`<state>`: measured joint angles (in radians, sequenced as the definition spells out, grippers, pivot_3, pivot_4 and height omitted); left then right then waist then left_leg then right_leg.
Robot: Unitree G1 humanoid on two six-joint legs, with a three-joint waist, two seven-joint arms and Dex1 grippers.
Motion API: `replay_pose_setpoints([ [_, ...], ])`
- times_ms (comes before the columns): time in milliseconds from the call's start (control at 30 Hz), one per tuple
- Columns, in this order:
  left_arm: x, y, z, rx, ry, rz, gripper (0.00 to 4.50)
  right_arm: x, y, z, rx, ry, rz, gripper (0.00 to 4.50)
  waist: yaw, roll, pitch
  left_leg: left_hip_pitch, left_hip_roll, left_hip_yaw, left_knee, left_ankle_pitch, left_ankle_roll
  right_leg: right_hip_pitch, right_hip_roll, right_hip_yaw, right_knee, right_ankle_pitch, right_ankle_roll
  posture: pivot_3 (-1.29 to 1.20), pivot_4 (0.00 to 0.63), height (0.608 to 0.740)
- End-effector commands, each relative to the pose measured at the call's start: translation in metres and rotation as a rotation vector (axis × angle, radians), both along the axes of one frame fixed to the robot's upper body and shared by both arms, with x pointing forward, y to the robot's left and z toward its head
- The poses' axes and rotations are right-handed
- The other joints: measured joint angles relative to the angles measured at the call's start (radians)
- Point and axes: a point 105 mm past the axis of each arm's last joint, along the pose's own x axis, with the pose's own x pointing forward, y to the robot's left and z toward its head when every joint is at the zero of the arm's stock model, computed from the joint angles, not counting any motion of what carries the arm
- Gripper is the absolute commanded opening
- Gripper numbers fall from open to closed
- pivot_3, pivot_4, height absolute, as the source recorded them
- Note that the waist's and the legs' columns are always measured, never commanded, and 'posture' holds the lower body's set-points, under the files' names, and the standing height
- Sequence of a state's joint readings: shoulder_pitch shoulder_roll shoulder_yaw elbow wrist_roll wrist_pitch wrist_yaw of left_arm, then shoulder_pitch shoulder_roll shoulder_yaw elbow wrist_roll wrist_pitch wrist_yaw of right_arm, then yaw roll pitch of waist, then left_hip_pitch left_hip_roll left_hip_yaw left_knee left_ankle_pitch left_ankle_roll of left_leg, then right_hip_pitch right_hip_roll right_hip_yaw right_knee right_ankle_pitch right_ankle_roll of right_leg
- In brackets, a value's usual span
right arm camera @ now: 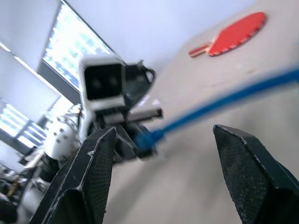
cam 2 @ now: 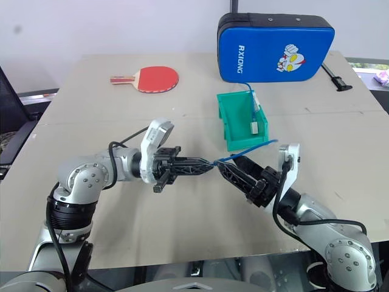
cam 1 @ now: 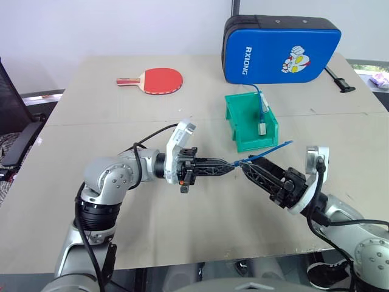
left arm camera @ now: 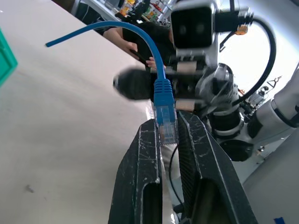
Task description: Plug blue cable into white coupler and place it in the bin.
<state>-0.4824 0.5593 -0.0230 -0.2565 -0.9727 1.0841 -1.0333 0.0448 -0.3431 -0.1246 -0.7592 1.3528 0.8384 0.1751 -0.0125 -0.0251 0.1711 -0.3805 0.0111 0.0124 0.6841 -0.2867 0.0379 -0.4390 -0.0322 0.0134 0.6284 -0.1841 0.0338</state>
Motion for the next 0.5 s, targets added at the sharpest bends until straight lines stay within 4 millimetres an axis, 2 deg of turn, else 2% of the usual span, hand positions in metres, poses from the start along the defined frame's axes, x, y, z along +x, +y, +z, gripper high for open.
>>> replay_pose_setpoints([
  [33,-0.01,-0.003,0.009,-0.03,-0.039,-0.034,0.0,-0.001,0.005,0.009,0.045,0.0,0.043,2.7,0.0,0.0,0.0,0.0,0.0,0.0,0.0,0.0,0.0,0.0,0.0,0.001,0.0,0.0,-0.001,0.0,0.15,0.74],
  [67,-0.01,-0.004,0.009,-0.034,-0.04,-0.034,0.0,-0.002,0.007,0.008,0.04,0.004,0.058,2.42,0.0,0.0,0.0,0.0,0.0,0.001,0.0,0.0,0.0,0.0,0.0,0.001,0.0,0.0,-0.001,0.0,0.15,0.74],
  [233,-0.011,-0.004,0.007,-0.039,-0.052,-0.028,0.0,-0.005,0.009,0.008,0.03,0.013,0.089,0.02,0.0,0.0,0.0,0.0,-0.001,0.001,0.0,0.0,0.0,0.0,0.0,0.002,0.0,-0.001,-0.001,0.0,0.15,0.74],
  [367,-0.008,0.001,0.001,-0.027,-0.085,0.02,0.0,-0.006,0.007,0.009,0.029,0.012,0.096,0.02,0.0,0.0,0.0,0.0,-0.001,0.001,0.0,0.0,0.0,0.0,0.0,0.002,0.0,-0.001,-0.002,0.0,0.15,0.74],
  [400,-0.007,0.005,-0.001,-0.02,-0.098,0.043,0.95,-0.006,0.007,0.009,0.027,0.008,0.095,0.0,0.0,0.0,0.0,0.0,-0.001,0.001,0.0,0.0,0.0,0.0,0.0,0.002,0.0,-0.001,-0.002,0.0,0.15,0.74],
  [433,-0.003,0.008,-0.003,-0.008,-0.127,0.084,1.2,-0.005,0.006,0.009,0.025,0.003,0.091,0.0,-0.001,0.0,0.0,0.0,-0.001,0.001,0.0,0.0,0.0,0.0,0.0,0.002,0.0,-0.002,-0.002,0.0,0.15,0.74],
  [500,0.01,0.022,-0.009,0.052,-0.235,0.23,2.19,0.0,0.0,0.009,0.017,-0.008,0.055,0.0,-0.001,0.0,0.0,0.001,-0.001,0.002,0.0,0.0,0.0,0.0,0.0,0.002,0.0,-0.002,-0.002,0.0,0.15,0.74],
])
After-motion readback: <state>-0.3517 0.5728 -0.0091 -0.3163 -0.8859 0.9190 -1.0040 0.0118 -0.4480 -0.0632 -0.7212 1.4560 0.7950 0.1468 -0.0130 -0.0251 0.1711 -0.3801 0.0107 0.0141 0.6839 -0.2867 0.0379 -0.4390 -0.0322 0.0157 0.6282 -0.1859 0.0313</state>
